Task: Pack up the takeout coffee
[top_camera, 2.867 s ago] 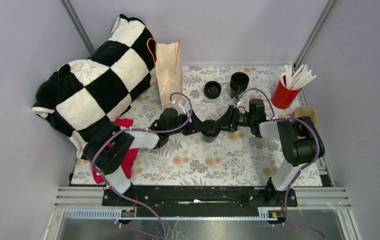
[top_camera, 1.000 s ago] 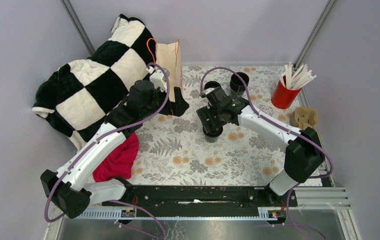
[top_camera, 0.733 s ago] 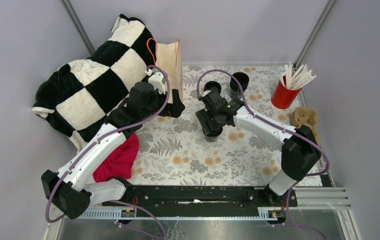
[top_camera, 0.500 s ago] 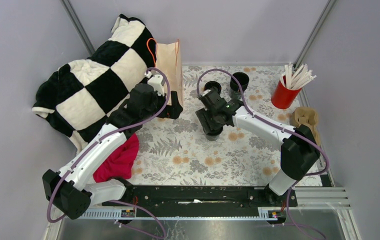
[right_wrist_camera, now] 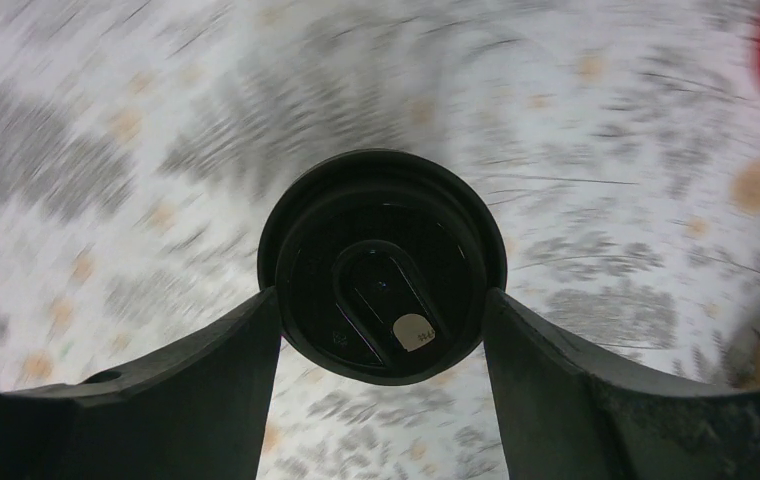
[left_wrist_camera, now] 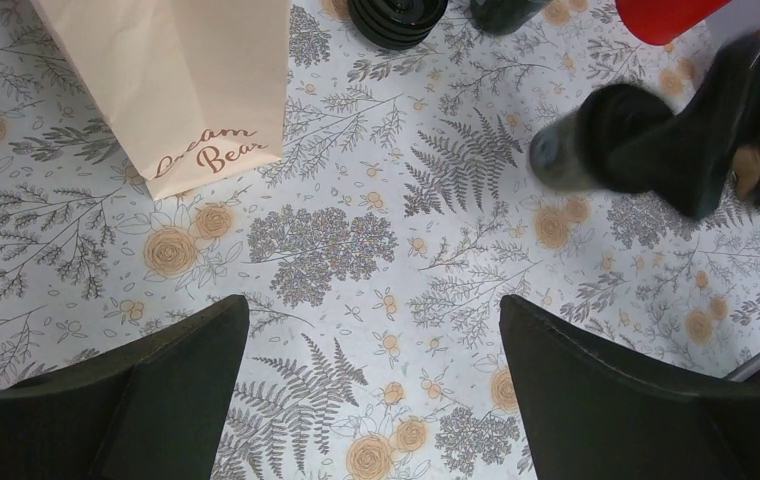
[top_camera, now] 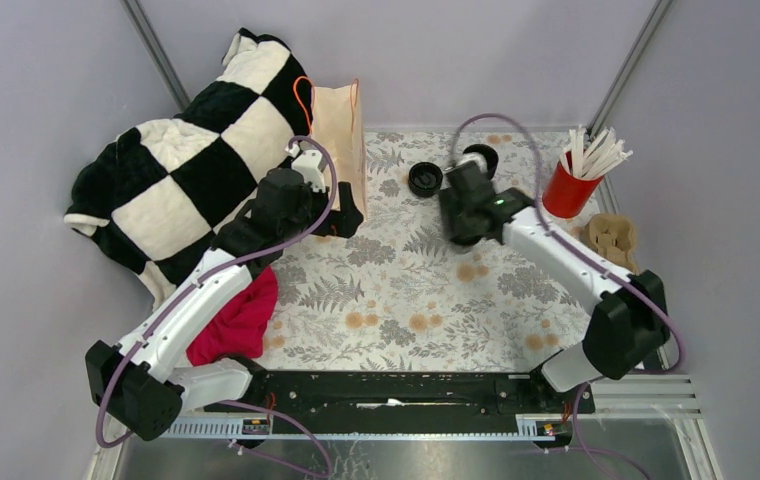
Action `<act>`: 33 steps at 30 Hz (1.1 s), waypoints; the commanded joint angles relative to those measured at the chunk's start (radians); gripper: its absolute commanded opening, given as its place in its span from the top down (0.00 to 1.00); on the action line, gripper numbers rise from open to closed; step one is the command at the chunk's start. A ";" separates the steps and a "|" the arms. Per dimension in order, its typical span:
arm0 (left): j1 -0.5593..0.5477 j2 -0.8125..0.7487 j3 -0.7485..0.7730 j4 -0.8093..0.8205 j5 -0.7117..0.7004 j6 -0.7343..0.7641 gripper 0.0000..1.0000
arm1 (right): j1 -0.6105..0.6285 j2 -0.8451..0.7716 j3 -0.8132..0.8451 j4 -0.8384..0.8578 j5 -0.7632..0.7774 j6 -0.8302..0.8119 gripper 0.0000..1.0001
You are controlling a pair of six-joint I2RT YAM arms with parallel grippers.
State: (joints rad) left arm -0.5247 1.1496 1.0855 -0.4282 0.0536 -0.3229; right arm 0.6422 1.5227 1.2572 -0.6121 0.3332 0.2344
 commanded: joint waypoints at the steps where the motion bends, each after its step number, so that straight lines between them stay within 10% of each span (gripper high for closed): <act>1: 0.022 -0.030 -0.011 0.066 0.059 -0.011 0.01 | -0.263 -0.064 -0.034 0.037 0.018 0.018 0.37; 6: 0.032 -0.040 -0.019 0.077 0.094 -0.019 0.01 | -0.497 -0.028 -0.036 0.093 -0.131 0.018 0.36; 19: 0.036 -0.057 -0.032 0.091 0.129 -0.030 0.01 | -0.567 0.155 0.063 0.064 -0.147 0.020 0.33; 33: 0.042 -0.054 -0.038 0.098 0.150 -0.037 0.01 | -0.568 0.048 0.171 -0.058 -0.191 -0.022 0.00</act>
State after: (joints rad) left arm -0.4889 1.1187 1.0531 -0.3878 0.1844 -0.3492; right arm 0.0803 1.6634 1.3613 -0.6090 0.1703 0.2321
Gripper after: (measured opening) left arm 0.989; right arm 0.993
